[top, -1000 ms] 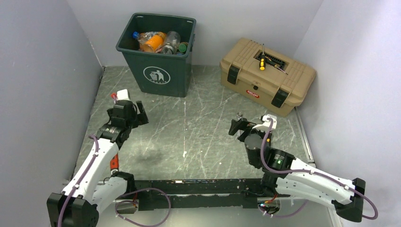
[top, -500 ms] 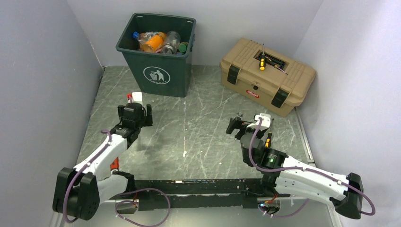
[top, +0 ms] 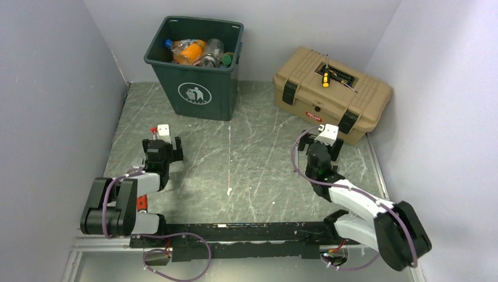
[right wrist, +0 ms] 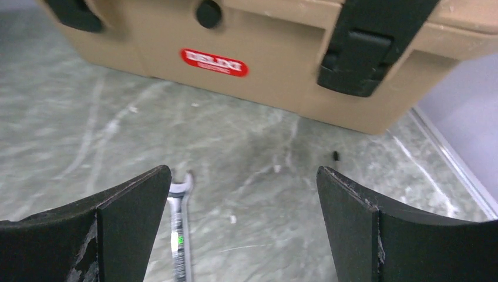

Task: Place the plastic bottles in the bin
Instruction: Reset both arms

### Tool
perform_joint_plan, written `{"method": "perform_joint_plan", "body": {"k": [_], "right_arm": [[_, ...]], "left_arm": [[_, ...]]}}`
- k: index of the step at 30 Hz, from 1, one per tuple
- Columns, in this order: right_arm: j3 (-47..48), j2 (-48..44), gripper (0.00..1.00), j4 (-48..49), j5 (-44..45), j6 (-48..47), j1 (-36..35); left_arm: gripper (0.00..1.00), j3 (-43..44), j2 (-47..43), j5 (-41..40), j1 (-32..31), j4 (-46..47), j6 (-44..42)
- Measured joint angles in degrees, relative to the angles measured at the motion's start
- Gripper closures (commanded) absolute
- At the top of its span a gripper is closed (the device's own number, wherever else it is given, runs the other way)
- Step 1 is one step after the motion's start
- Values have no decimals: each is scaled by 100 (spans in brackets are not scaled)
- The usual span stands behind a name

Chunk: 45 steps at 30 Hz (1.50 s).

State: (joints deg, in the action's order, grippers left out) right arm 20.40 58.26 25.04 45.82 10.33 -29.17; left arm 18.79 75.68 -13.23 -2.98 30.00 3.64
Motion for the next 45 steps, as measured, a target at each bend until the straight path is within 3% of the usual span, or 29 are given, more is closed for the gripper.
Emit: {"method": "perform_joint_plan", "body": {"k": [6, 14, 23, 27, 33, 45], "right_arm": [[-348, 909, 0, 1276, -264, -748, 741], [-634, 2361, 0, 2986, -894, -1453, 1311], [-295, 2579, 0, 2944, -1519, -782, 2527], [-1010, 2599, 0, 3845, -2026, -763, 2549], [-796, 2704, 0, 3724, -2225, -710, 2612], [-767, 2702, 0, 3716, -2350, -708, 2618]], "left_arm": [[1, -66, 1029, 306, -4, 1703, -474], [0, -125, 1725, 1003, 420, 2761, -577], [1, -107, 1725, 1394, 647, 2894, -466], [0, -72, 1725, 1182, 658, 2824, -295], [0, 411, 1797, 1322, 743, 2321, -247], [0, 450, 1797, 1447, 841, 2149, -234]]}}
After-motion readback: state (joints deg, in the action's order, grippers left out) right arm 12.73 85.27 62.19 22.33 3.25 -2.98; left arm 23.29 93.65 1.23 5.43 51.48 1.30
